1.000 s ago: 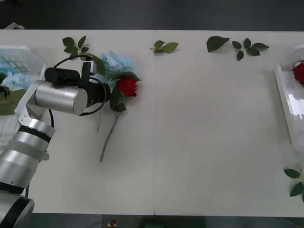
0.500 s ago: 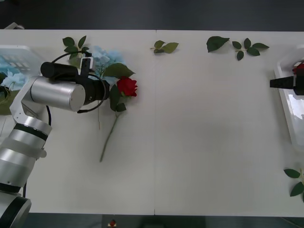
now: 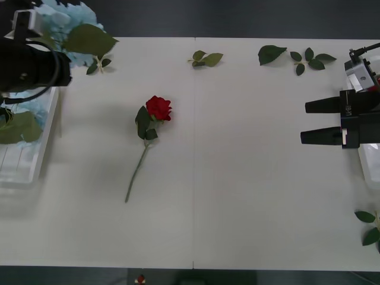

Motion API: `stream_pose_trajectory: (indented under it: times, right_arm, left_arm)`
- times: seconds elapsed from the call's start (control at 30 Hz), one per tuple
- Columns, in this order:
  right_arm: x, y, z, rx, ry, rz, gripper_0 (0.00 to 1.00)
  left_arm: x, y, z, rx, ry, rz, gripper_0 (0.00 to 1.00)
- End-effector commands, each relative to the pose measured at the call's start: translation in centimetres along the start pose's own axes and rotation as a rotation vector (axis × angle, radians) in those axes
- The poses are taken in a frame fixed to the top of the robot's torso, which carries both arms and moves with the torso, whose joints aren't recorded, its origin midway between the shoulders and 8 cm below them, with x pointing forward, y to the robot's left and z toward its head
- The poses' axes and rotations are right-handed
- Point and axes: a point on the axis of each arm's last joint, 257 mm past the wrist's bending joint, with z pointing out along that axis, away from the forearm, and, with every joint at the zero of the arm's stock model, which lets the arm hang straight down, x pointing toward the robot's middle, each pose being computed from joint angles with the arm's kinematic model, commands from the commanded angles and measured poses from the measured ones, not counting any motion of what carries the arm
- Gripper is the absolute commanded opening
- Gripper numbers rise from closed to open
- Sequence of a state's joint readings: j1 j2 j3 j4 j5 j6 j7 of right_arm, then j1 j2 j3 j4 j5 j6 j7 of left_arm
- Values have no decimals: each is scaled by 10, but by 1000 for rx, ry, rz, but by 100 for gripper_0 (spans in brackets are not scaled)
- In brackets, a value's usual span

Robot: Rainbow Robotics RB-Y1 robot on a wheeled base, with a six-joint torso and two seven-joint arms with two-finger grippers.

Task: Put the red flowers into the right box and the blue flowers into the left box

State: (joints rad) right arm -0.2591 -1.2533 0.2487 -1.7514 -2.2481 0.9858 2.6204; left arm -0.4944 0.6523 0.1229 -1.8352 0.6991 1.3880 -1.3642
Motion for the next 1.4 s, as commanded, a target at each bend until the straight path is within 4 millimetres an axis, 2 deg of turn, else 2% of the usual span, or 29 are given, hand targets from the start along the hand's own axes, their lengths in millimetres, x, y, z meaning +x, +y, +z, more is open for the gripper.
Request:
stream_pose_trajectory:
  times: [0.03, 0.1, 0.17, 0.2, 0.27, 0.3, 0.37, 0.4, 0.53, 0.67, 0.87, 1.03, 1.2, 1.27, 1.3, 1.33, 1.4]
  right_arm:
    - [-25, 33, 10, -86, -69, -95, 100]
    - [-29, 50, 14, -126, -89, -90, 100]
    - [-31, 61, 17, -148, -98, -89, 100]
    - [-33, 70, 19, -162, -104, -92, 100]
    - [-36, 81, 22, -179, -118, -93, 100]
    - [-39, 91, 25, -191, -130, -95, 100]
    - [-41, 97, 27, -195, -137, -98, 100]
    - [-41, 104, 29, -200, -142, -100, 100]
    - [-43, 115, 32, -215, -152, -99, 100]
    - [-41, 120, 31, -227, -153, -85, 100]
    - [-36, 119, 30, -222, -149, -68, 100]
    - [-36, 118, 30, -220, -148, -68, 100]
    - [-36, 118, 30, -221, -149, -67, 100]
    - [-36, 118, 30, -220, -148, -68, 100]
    - [-36, 118, 30, -221, -149, -67, 100]
    - [-36, 118, 30, -221, -149, -67, 100]
    - [-36, 118, 30, -221, -148, -66, 100]
  left_arm:
    - [-23, 66, -63, -108, -67, 3, 0]
    - [-25, 100, -86, -160, -78, 9, 0]
    - [-26, 122, -99, -201, -90, 15, 0]
    - [-26, 140, -110, -236, -104, 18, 0]
    - [-23, 167, -122, -286, -112, 22, 0]
    - [-17, 187, -128, -322, -112, 11, 0]
    - [-7, 208, -131, -359, -102, 7, 0]
    - [2, 229, -133, -398, -99, 5, 0]
    - [24, 271, -131, -462, -93, 10, 0]
    - [42, 301, -116, -502, -81, 11, 0]
    - [57, 321, -92, -528, -92, 18, 0]
    - [62, 326, -76, -533, -98, 31, 0]
    - [64, 324, -72, -523, -97, 29, 1]
    - [64, 322, -71, -516, -98, 30, 6]
    - [64, 321, -71, -508, -98, 25, 11]
    - [65, 318, -69, -495, -96, 17, 24]
    - [66, 314, -67, -478, -91, 5, 31]
